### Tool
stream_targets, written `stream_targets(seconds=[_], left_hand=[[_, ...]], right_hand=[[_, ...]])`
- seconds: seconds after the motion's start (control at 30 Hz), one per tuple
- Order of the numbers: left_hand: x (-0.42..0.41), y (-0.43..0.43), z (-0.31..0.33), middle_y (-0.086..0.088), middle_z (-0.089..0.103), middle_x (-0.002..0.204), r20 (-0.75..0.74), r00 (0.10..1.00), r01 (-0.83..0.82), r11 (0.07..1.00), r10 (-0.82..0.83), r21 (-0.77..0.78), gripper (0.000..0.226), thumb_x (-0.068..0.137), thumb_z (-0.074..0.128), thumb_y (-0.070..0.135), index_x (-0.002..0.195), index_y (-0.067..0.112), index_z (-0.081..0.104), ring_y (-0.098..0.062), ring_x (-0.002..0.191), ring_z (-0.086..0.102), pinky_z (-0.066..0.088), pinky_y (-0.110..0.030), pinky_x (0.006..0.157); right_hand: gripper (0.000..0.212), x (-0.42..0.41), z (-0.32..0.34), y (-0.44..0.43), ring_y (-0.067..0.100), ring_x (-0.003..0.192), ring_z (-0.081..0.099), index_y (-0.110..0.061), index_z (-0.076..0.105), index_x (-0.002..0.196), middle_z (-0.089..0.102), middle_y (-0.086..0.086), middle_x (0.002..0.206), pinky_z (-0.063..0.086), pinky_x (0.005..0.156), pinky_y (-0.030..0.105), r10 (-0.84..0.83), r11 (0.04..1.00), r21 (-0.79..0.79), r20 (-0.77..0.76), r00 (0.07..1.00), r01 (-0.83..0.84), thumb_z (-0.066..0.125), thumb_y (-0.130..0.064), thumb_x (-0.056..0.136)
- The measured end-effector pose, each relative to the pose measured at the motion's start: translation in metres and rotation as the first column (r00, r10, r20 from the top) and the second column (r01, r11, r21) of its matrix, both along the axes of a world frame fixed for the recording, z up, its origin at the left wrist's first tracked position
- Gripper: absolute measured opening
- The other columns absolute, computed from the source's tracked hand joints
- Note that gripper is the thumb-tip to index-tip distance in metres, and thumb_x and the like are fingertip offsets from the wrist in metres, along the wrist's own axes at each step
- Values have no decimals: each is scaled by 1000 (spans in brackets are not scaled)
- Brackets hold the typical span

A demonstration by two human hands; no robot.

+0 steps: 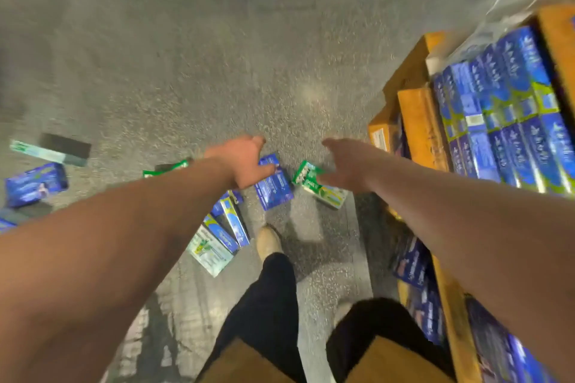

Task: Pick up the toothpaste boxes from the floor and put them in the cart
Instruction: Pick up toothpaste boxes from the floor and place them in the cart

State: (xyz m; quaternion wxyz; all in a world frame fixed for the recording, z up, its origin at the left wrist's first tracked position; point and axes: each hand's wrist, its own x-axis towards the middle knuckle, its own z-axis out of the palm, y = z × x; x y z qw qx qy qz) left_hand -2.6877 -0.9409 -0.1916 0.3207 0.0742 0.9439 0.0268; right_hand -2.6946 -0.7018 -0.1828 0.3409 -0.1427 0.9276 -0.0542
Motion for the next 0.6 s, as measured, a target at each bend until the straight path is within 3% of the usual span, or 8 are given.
stream_targets(seconds=[0.27,0.43,0.6], left_hand=[[-70,9,-197,-23,51,141,156,983,-101,995,96,25,69,95,55,59,145,12,45,-42,127,53,45,-46,100],[-79,21,-324,-22,52,143,232,943,-239,971,238,-24,69,97,54,55,149,11,39,-39,131,51,43,-42,103],[-73,34,-457,-23,50,142,253,911,-332,943,327,-25,68,95,57,57,140,8,46,-43,128,52,44,-48,101]], right_hand=[[86,-100,-191,8,36,136,43,-10,29,154,42,16,152,41,108,43,-22,999,53,167,986,14,63,-57,89],[85,-127,-329,29,38,127,51,-8,32,150,48,19,145,47,100,43,-17,995,102,239,971,-8,65,-54,87],[94,-137,-458,41,39,124,52,-5,34,146,49,20,142,49,100,46,-18,994,111,299,954,-17,69,-61,80]])
